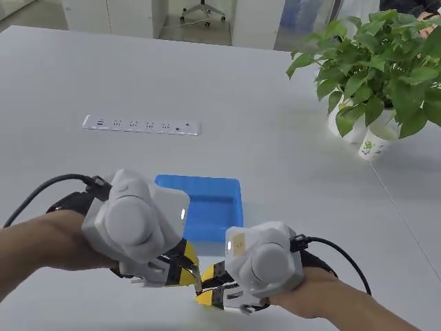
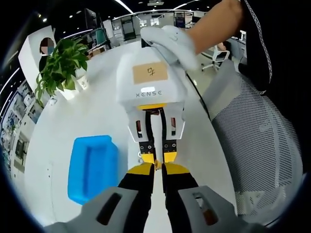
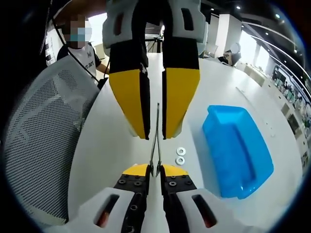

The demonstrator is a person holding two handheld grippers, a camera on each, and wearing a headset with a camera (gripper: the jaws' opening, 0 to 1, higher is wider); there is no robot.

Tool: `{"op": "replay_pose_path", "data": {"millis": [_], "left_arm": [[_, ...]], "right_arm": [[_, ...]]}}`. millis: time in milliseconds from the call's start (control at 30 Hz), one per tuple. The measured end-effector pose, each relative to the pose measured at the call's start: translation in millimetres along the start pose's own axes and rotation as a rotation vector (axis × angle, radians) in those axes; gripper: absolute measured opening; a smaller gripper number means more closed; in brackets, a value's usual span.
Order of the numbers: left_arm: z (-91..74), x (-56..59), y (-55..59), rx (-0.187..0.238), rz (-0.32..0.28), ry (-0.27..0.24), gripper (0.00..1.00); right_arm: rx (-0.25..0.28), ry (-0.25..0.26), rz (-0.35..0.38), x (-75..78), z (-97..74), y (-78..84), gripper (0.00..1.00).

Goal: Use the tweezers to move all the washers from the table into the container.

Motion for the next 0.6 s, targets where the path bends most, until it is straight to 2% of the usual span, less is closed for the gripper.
{"op": "replay_pose_path", "data": {"millis": [233, 600], "left_arm": [[1.4, 1.1, -1.1, 0.012, -0.005, 0.008, 0.07], [-1.6, -1.4, -4.3, 0.006, 0.031, 0.005, 0.06]], "right_arm": [[0.002, 0.000, 0.002, -0.3, 0.2, 0.1, 0.11], [0.010, 0.014, 0.002, 3.7, -3.3, -1.0, 0.12]]}}
Point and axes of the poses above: the centre of the closed fingertips' face, and the gripper's own axes: z roughly forward along the fingers, x roughly to its right, y roughly out of its underside, the point moved 2 cm from there along -z, roughly backward along the fingers, and after that the axes turned 3 degrees about -x, right-handed, at the moved point
